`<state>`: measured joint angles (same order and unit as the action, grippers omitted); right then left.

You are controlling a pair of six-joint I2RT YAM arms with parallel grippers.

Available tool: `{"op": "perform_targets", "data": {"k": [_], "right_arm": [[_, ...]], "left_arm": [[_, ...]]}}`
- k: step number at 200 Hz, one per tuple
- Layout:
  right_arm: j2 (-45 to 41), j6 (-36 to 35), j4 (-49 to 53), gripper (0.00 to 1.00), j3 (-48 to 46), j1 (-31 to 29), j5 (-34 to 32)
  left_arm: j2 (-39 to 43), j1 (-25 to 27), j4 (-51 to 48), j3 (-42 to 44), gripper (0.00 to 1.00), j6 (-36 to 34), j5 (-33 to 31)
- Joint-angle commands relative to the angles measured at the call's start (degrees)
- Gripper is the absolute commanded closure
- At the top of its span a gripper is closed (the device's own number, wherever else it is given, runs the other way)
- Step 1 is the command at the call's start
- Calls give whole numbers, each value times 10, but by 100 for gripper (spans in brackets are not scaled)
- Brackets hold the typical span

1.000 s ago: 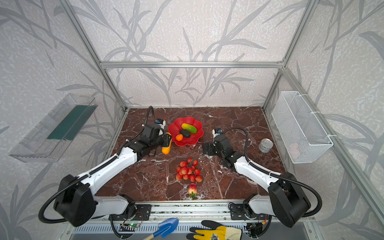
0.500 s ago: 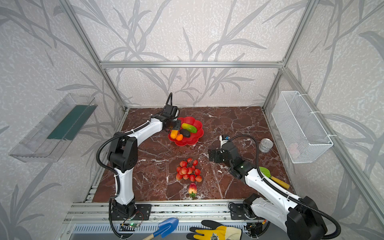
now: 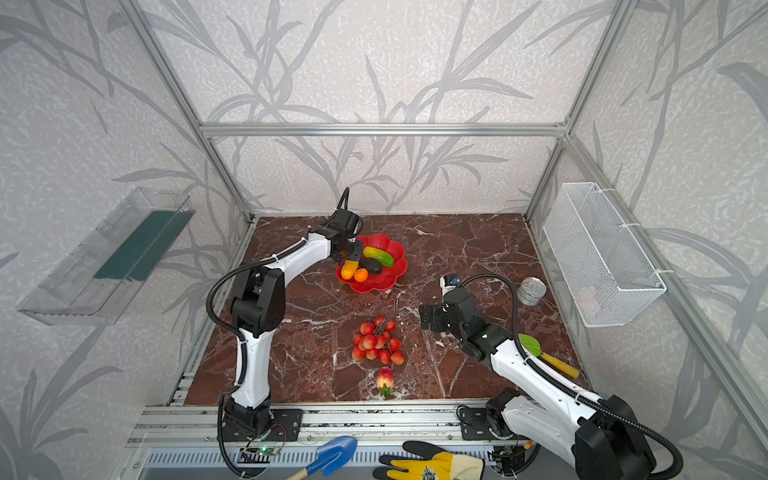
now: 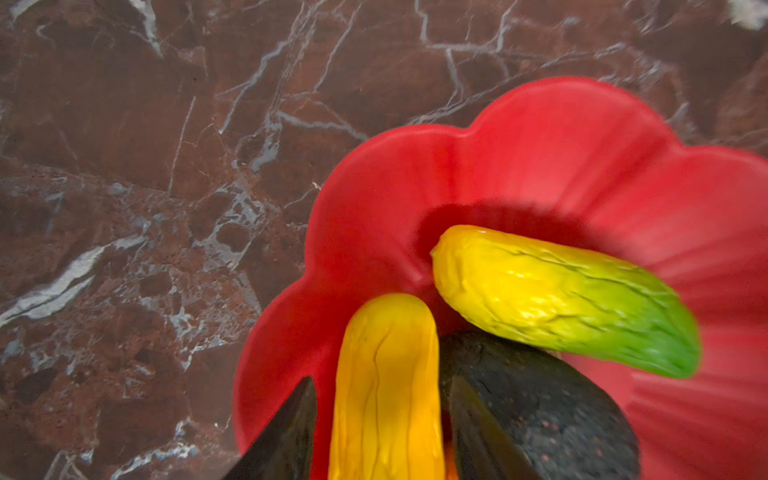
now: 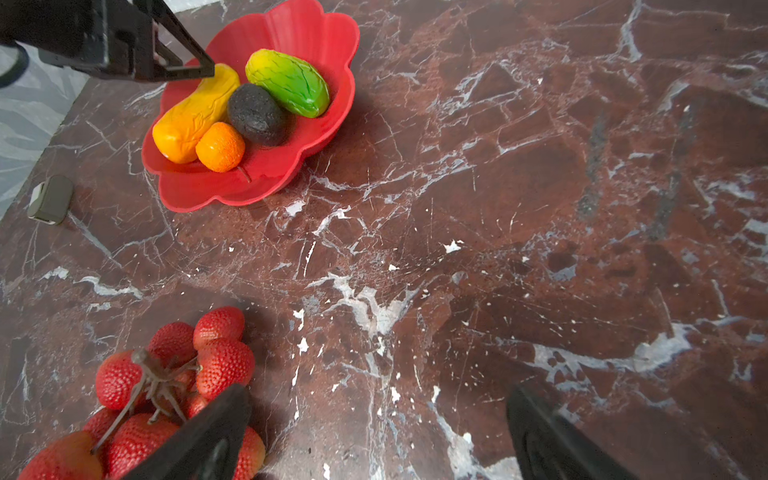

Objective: Place and organize the fake fruits in the fruit bowl
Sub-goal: 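Grasp the long yellow fruit with the left gripper and place it in the bowl, then grasp the red peach-like fruit with the right gripper while the left gripper withdraws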

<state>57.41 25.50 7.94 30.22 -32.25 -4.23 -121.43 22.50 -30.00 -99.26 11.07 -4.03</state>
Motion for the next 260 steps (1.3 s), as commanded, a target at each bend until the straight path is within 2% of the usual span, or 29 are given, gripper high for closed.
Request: {"op": "perform_targets", "data": {"k": [1,28,62,85,101,118,138,175,222,247,260], "right_arm": [[-15,-10,33,4,7,-13,24],[-17,-7,66,5,10,-74,21],[-24,38,104,6,10,-193,7],[-17,89,108,8,6,-283,8],[1,106,109,8,10,-337,1],[30,130,107,9,18,-368,12],[72,124,89,9,25,-388,16],[148,118,61,9,49,-389,42],[210,94,61,10,82,-389,59],[229,90,64,17,92,-389,65],[238,87,64,23,97,-389,67]], "left_arm": [[93,1,57,34,43,-8,21],[191,1,151,118,38,1,14],[322,0,255,250,33,28,-46],[418,-12,318,367,27,80,-87],[483,-34,375,456,22,130,-83],[540,-63,412,529,17,172,-68],[585,-78,383,563,15,179,-73],[629,-82,316,579,14,167,-81],[678,-83,309,620,14,182,-89],[697,-84,302,634,13,185,-92],[705,-84,299,638,13,182,-93]]}}
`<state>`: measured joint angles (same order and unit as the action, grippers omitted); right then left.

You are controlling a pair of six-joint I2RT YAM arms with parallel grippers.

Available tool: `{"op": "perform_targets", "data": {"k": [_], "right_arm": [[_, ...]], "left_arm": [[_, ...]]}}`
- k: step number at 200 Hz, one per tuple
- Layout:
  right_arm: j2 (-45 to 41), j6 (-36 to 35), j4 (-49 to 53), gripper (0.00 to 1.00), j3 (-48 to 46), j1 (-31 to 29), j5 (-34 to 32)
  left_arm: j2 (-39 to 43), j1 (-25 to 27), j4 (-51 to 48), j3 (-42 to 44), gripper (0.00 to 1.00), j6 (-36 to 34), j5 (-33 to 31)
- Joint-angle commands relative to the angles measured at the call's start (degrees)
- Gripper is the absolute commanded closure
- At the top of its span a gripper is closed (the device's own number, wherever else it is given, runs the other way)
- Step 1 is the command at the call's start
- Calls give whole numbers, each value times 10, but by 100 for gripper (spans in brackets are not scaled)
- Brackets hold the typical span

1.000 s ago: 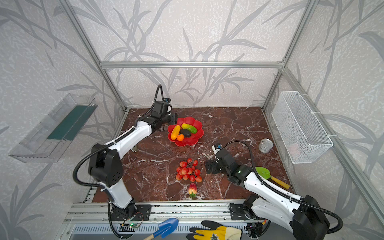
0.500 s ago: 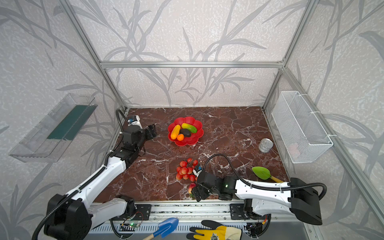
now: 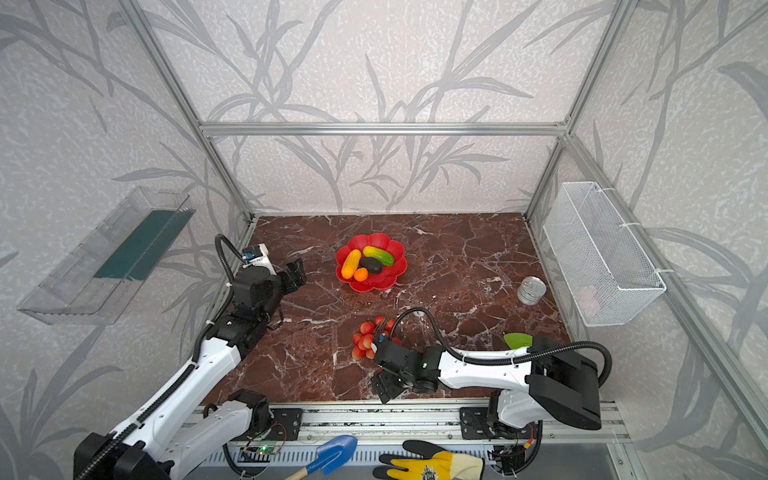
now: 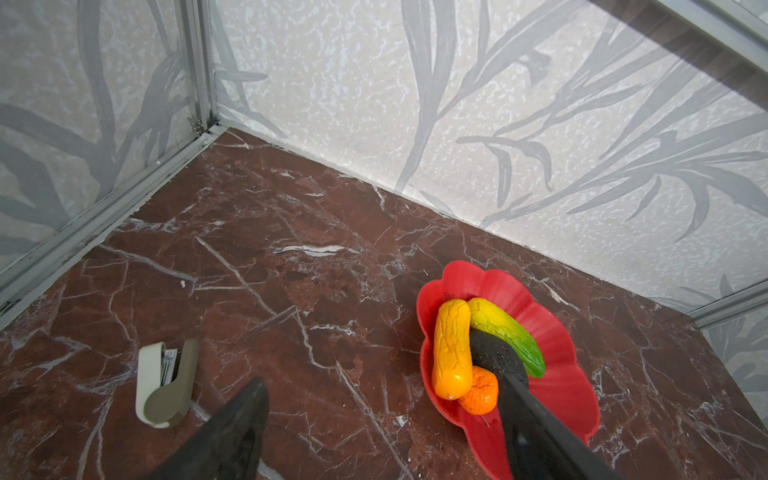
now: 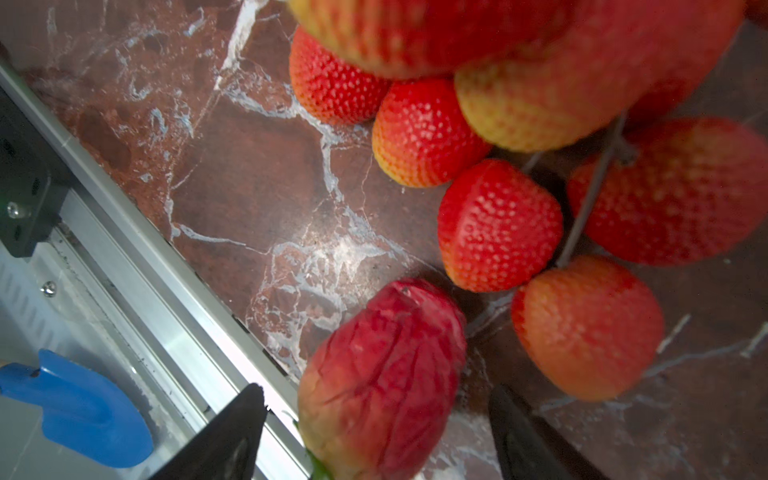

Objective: Place and organize the fake fruits in the fruit bowl
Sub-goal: 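Grasp the red peach-like fruit with the right gripper while the left gripper withdraws, then place the red fruit in the bowl and withdraw the right gripper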

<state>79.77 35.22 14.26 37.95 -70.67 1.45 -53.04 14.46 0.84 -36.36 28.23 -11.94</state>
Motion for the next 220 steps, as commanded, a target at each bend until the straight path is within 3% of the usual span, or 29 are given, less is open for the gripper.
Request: {"op": "perform_targets", "data": {"k": [1,64,94,136,156,180,220], "right_arm": [[14,-10,1,24,19,-5,10],[13,-10,21,63,27,-5,-1],[-73,-15,42,67,20,-5,-42],[-195,-78,68,68,48,4,-139],[-193,-128,59,68,80,47,-147],[-154,-174,-3,68,115,152,-108],[-5,-213,-83,68,202,283,-29]], "left_arm": [[22,-4,-9,10,13,11,-14],[74,-11,2,49,8,3,-32],[91,-14,3,57,6,-4,-38],[134,-19,49,98,3,6,-50],[156,-19,48,109,2,6,-57],[173,-20,28,110,2,5,-60],[203,-20,-36,96,2,1,-46]]}}
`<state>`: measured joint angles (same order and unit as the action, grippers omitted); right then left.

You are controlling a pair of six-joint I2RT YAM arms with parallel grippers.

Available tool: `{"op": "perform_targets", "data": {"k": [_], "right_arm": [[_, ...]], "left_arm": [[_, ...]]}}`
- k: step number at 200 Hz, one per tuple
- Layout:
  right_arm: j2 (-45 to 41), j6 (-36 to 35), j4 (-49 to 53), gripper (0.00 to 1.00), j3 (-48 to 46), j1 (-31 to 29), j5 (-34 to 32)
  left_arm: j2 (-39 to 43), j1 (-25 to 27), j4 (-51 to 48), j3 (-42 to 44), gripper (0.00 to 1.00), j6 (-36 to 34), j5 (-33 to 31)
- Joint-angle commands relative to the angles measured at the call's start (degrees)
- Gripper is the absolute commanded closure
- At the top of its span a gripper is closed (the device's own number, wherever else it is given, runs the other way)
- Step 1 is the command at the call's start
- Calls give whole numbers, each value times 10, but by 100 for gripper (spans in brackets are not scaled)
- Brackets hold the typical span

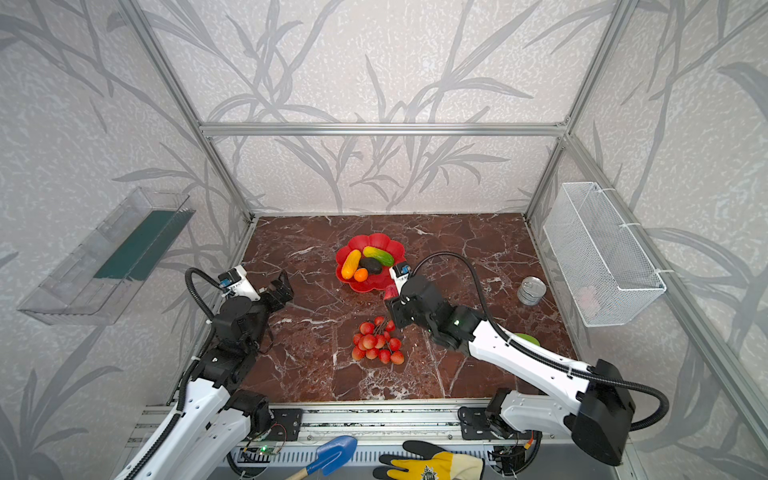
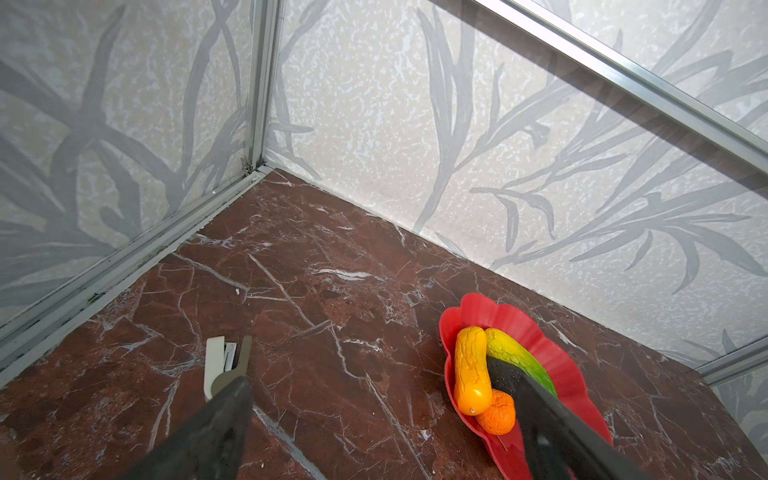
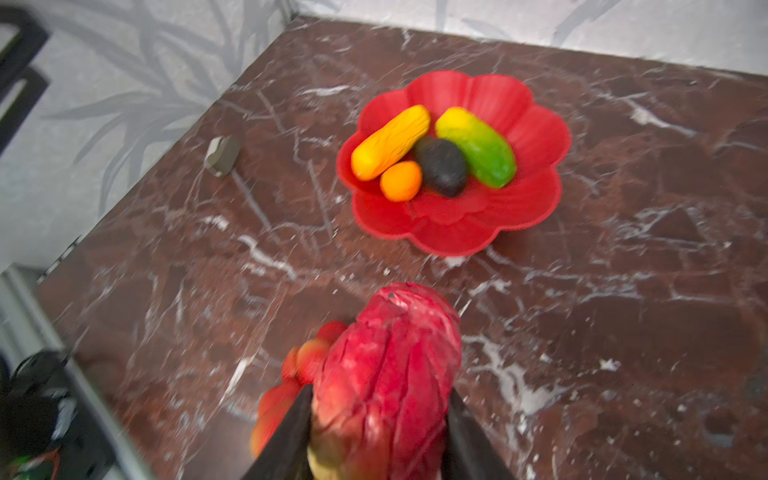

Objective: Place and organize the fake fruits in the fruit bowl
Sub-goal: 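Place the red fruit in the bowl and withdraw the right gripper, then reach the left gripper to the strawberry bunch and grasp its stem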

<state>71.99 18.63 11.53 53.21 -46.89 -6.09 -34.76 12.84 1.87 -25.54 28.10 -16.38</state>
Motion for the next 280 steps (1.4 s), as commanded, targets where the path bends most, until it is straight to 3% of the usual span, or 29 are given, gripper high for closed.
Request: {"op": "perform_targets", "data": {"k": [1,48,99,129,149,173,213,226,255,280], "right_arm": [[78,-49,-56,68,52,48,48],[271,-74,-71,68,166,114,97],[412,-83,-85,66,249,122,85],[437,-71,-75,48,272,122,77],[415,-73,-75,33,271,124,67],[349,-61,-92,21,236,134,68],[184,-27,-161,11,82,154,54],[137,-13,-177,8,29,159,60],[51,-7,-184,3,-69,173,52],[8,2,-182,0,-117,199,63]], "left_arm": [[21,-4,-48,-12,2,2,-2],[86,-4,-126,-23,3,-6,19],[95,-4,-141,-15,3,8,53],[95,-4,-125,-17,4,12,86],[95,-3,-109,-16,5,10,114],[70,-4,-73,-14,8,10,180],[-39,9,26,-12,20,37,315],[-72,39,55,-13,22,20,322],[-145,159,52,-50,22,-67,271],[-219,222,65,-80,25,-99,274]]}}
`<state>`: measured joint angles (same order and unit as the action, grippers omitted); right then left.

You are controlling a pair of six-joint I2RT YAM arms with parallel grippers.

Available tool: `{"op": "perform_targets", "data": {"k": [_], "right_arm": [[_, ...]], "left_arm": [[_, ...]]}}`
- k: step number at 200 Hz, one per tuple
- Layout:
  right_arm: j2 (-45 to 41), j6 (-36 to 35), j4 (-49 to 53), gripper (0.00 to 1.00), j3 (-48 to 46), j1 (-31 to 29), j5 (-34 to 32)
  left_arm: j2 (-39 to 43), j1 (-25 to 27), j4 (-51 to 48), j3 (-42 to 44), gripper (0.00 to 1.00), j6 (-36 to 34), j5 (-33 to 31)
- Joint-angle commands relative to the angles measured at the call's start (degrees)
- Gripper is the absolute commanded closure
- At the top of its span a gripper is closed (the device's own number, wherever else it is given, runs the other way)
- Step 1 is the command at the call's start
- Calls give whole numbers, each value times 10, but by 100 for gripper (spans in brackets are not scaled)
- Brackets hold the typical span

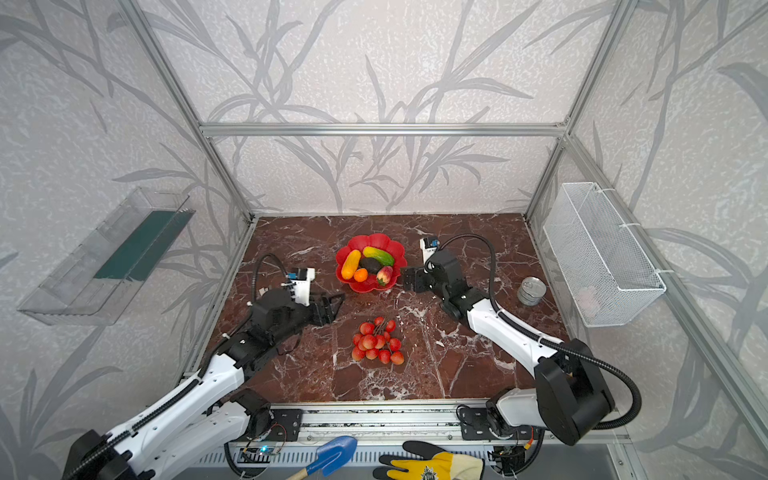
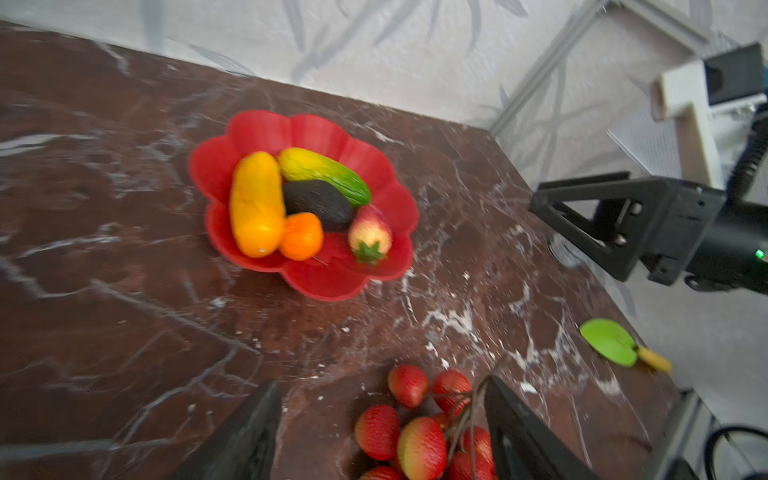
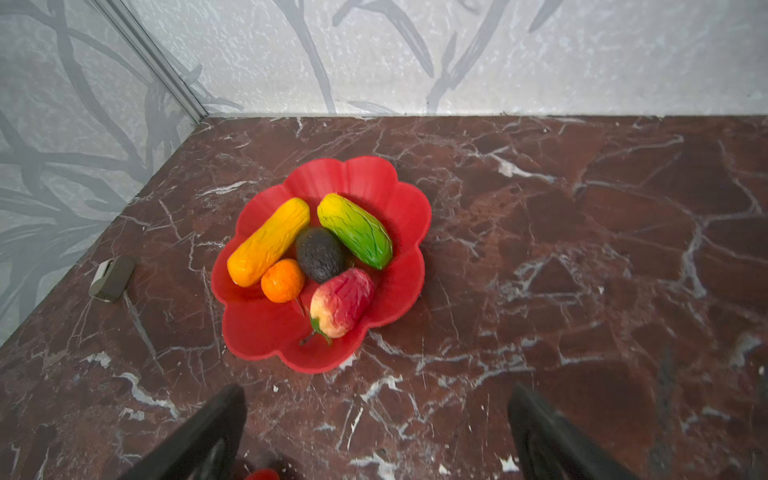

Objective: Place and organize the fake fruits in the fruit bowl
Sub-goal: 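Reach the left gripper to the strawberry bunch and grasp its stem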

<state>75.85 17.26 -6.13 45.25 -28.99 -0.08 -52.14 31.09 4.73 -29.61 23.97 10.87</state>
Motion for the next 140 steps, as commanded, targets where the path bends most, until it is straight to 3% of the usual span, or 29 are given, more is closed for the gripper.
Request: {"op": "perform_targets", "data": {"k": [1,66,140], "right_arm": [[-32,15,-5,1,-39,21,4],[-57,31,-13,1,-60,50,43],[-69,37,-14,1,-81,63,45]], "left_arm": [[-47,43,36,-40,25,-59,1],[-213,156,-12,-146,32,-166,-15],[-301,173,-28,-180,38,-175,-39]]}}
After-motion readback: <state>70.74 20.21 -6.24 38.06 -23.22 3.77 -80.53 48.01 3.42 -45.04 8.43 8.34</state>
